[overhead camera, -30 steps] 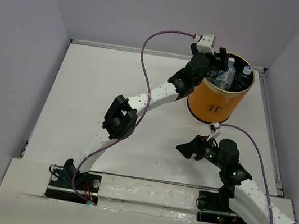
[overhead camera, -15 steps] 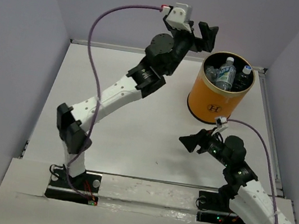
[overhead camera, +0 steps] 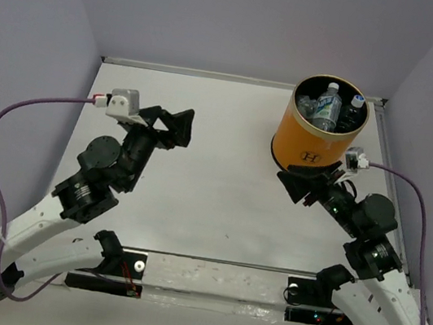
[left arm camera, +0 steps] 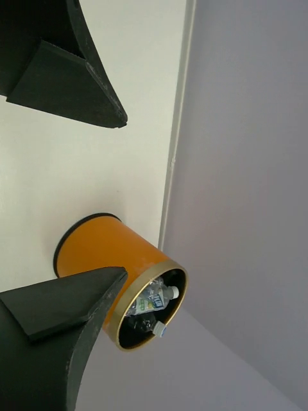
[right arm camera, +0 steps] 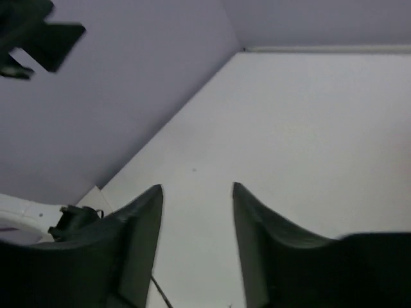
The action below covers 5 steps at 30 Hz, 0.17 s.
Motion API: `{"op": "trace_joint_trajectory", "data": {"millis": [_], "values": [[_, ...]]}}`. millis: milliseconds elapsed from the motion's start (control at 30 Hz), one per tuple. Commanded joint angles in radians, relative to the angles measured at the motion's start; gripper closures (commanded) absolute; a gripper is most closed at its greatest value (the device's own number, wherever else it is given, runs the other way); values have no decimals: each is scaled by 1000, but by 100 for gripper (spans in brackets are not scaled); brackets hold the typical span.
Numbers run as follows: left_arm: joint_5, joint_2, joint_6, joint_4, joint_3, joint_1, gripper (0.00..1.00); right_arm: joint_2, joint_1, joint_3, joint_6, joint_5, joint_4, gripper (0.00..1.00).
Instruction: Put the plastic bottles in the bin
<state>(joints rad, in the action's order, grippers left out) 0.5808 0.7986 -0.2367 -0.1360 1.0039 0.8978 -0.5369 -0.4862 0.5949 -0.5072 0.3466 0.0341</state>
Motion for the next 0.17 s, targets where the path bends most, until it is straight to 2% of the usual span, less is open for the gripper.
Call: {"op": "trace_joint_trajectory", "data": {"millis": [0,33,133], "values": [[73,-223,-49,111,-71,4,1,58,-9,131,48,-27,21,8],[80,-257,-46,119,-102,4,1,60,-9,156,74,-44,17,1],[167,-344,-44,171,-125,4,1,42,-9,225,119,-98,-26,0]]}}
